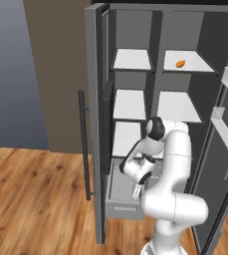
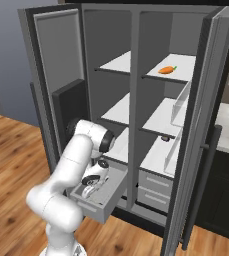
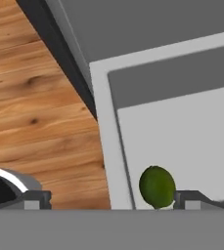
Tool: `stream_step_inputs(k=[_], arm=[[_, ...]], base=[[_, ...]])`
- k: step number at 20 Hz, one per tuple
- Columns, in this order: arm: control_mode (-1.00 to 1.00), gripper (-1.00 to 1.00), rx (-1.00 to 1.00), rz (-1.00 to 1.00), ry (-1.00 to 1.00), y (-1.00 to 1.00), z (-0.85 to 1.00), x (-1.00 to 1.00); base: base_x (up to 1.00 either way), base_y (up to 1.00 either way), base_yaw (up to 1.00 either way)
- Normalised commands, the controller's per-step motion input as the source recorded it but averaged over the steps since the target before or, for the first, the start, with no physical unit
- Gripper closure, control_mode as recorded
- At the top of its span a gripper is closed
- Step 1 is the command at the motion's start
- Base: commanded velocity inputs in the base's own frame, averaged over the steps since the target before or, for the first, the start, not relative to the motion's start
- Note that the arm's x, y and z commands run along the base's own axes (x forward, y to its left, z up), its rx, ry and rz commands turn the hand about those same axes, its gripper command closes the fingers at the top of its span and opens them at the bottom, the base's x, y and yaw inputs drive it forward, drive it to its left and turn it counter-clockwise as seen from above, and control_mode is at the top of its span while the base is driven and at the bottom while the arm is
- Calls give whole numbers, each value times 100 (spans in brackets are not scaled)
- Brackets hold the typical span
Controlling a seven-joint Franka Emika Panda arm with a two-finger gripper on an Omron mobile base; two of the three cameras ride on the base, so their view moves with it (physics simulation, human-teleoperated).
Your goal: Take the lime and carrot from the fridge shelf and place them in the freezer drawer to begin freezing them.
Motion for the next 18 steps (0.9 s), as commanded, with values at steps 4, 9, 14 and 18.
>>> stream_step_inputs(k=[4,9,14,18], arm=[[-100,-100,0,-8,0,-1,84,-8],[-100,-100,1,-9,2,-4,78,-9],[-100,-100,3,-7,0,-19,50,-13],[-100,-100,9,-4,0,-48,53,-18]], base=[[0,0,0],[0,0,0],[0,0,0],[0,0,0]])
